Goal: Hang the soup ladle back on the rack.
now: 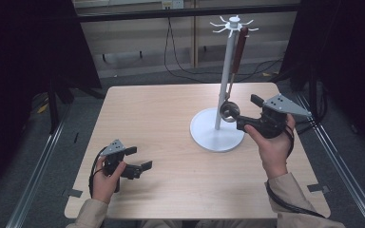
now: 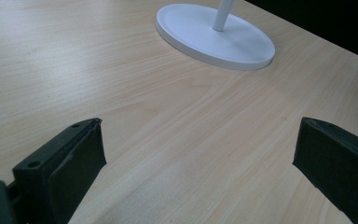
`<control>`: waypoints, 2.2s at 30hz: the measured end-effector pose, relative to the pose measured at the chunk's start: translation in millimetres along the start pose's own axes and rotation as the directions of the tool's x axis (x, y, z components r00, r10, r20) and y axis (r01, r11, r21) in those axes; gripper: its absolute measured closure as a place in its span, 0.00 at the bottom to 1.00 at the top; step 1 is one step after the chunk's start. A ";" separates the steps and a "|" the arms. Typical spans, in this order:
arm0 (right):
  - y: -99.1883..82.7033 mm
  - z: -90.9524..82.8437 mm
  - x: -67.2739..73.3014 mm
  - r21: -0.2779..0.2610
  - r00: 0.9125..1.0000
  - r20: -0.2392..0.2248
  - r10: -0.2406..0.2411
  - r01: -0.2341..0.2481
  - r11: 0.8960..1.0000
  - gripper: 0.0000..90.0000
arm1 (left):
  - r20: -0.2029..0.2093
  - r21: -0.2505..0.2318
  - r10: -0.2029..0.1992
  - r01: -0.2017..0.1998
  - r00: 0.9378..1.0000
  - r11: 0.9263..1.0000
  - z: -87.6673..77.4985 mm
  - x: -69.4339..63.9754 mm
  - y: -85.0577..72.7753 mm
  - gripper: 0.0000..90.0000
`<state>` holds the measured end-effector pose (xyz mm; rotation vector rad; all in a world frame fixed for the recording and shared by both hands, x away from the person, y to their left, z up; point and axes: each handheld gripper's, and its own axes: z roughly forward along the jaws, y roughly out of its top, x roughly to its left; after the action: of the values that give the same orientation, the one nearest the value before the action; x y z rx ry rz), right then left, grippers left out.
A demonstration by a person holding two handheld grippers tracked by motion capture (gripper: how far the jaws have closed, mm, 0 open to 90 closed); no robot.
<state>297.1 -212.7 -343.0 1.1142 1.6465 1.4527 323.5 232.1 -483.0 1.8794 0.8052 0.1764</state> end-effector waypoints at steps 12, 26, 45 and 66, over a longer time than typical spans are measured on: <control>-14.9 -5.8 -0.5 0.034 1.000 -0.011 -0.008 0.008 0.999 0.14 | 0.019 0.007 0.007 -0.007 1.000 1.000 2.1 -2.7 -0.9 0.02; -31.0 -8.7 2.2 0.062 0.999 -0.031 -0.005 0.007 0.998 0.12 | 0.023 0.005 0.001 -0.001 1.000 1.000 2.6 -2.5 -1.8 0.02; -55.0 -12.2 5.0 0.095 0.998 -0.056 0.012 -0.007 0.995 0.11 | 0.020 -0.001 0.006 -0.006 1.000 1.000 1.6 -2.6 -1.5 0.02; -84.1 -16.6 5.2 0.121 0.997 -0.071 0.043 -0.034 0.992 0.10 | 0.021 0.003 0.010 -0.010 1.000 1.000 1.1 -2.9 -1.8 0.02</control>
<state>266.1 -216.4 -422.9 1.1762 1.7922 1.4507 321.1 230.0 -484.4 1.8858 0.7822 0.1618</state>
